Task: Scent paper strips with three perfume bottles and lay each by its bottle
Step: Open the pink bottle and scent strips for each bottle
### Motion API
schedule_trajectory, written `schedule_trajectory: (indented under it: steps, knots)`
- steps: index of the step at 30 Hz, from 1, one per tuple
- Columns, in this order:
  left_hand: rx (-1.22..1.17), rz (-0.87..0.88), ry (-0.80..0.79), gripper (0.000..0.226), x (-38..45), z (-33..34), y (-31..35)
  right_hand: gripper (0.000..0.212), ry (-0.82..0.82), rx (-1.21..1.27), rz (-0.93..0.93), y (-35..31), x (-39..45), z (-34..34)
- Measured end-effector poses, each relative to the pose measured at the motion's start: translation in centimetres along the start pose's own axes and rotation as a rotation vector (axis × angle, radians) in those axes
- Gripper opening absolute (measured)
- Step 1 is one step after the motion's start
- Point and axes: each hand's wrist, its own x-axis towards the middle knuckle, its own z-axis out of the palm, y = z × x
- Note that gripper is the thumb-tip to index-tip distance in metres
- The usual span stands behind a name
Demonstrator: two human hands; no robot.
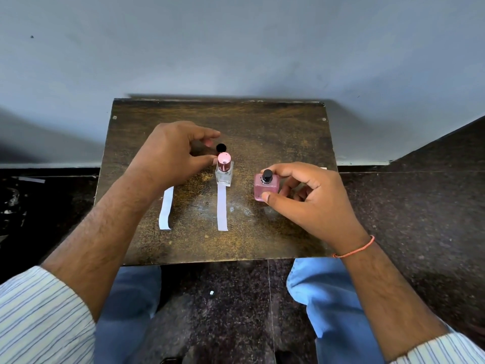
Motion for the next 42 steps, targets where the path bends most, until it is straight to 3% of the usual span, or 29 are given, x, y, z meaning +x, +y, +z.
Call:
schedule_trajectory:
  steps: [7, 12, 17, 22, 26, 30, 34, 38, 42]
  knots:
    - [0.071, -0.046, -0.004, 0.057, -2.0, -3.7, 1.6, 0.033, -0.069, -0.018, -0.014, -0.7, 0.0, -0.3]
    - [-0.011, -0.101, 0.074, 0.022, -6.9, -6.5, 3.6, 0.036, -0.212, -0.08, -0.014, -1.3, -0.5, -0.4]
    - [-0.261, -0.078, 0.094, 0.014, -13.3, -3.1, 6.9, 0.036, -0.256, -0.147, -0.033, -2.0, -1.4, -0.3]
    - [-0.221, -0.131, 0.03, 0.016, -14.3, 1.5, 5.8, 0.042, -0.268, -0.241, -0.094, -2.4, -2.0, -0.6]
    - [-0.182, -0.106, -0.018, 0.016, -13.3, 2.0, 5.5, 0.069, -0.343, -0.274, 0.048, -1.6, -2.0, -2.9]
    - [-0.287, -0.088, 0.025, 0.01, -11.8, 2.5, 5.7, 0.056, -0.066, -0.528, 0.22, 0.0, -1.4, -5.7]
    - [-0.386, -0.043, 0.075, 0.011, -11.1, 2.9, 6.2, 0.072, 0.033, -0.644, 0.525, 2.0, -1.5, -8.3]
    - [-0.463, -0.004, 0.132, 0.012, -11.0, 2.9, 6.3, 0.047, 0.043, -0.412, 0.718, 2.5, -1.4, -9.1]
    - [-0.512, 0.037, 0.161, 0.014, -11.3, 2.7, 6.0, 0.017, 0.073, -0.311, 0.72, 2.7, -1.3, -9.0]
